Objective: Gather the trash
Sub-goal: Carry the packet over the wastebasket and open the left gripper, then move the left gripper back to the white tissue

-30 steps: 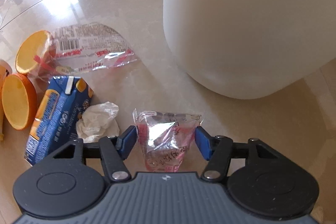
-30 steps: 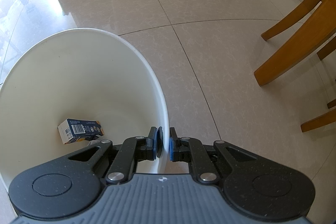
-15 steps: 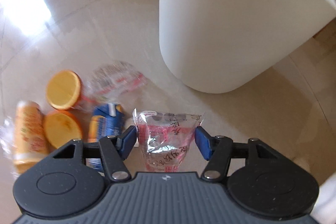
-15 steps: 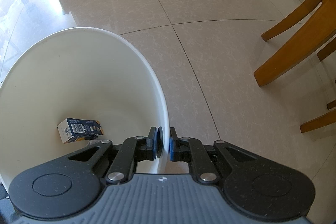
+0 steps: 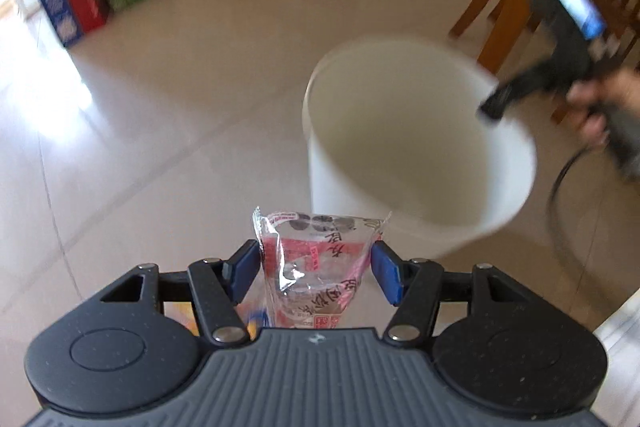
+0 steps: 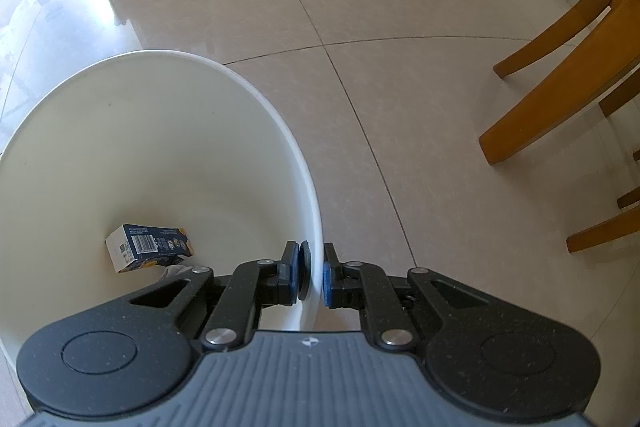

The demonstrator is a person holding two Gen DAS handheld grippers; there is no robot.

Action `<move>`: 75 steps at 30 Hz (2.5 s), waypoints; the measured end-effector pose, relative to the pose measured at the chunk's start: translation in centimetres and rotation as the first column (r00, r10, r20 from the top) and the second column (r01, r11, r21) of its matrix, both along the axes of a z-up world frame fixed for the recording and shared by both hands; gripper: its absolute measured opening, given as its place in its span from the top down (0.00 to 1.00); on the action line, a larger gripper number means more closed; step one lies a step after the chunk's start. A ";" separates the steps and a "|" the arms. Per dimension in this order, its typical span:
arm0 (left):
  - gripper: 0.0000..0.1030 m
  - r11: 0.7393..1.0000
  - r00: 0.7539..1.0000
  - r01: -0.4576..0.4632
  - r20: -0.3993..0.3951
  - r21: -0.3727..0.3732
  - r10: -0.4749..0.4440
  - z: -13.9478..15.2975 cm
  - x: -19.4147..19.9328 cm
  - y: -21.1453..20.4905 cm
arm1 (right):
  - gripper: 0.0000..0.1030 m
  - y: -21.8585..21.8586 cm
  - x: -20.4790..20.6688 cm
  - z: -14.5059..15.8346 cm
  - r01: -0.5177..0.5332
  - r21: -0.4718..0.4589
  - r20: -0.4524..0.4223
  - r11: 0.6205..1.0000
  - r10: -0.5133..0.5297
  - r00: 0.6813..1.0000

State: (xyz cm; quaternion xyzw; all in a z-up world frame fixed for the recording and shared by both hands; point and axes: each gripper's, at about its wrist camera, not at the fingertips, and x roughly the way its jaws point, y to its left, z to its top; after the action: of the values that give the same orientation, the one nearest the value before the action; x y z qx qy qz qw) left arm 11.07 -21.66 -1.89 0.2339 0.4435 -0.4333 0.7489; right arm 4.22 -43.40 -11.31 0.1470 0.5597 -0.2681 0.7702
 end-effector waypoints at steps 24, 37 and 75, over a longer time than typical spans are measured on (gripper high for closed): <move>0.15 0.992 0.998 0.052 0.034 -0.119 -0.048 1.0 -1.4 -6.1 | 0.87 0.0 0.0 -0.1 -0.003 0.007 0.008 1.000 0.003 1.000; 0.15 0.993 0.994 -0.093 0.049 -0.069 0.096 -3.4 -0.9 1.4 | 0.87 0.1 0.1 -0.1 -0.007 0.003 0.007 1.000 0.007 1.000; 0.21 0.867 0.871 -0.478 -0.054 0.141 0.489 -30.1 -4.1 3.2 | 0.86 -0.3 -0.3 0.0 -0.009 -0.011 0.004 1.000 0.009 1.000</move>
State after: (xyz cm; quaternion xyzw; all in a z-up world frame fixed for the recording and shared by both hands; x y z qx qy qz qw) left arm 6.94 -18.51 -31.96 0.1419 0.5463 -0.2137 0.7973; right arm 3.95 -43.66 -11.34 0.1409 0.5575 -0.2675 0.7732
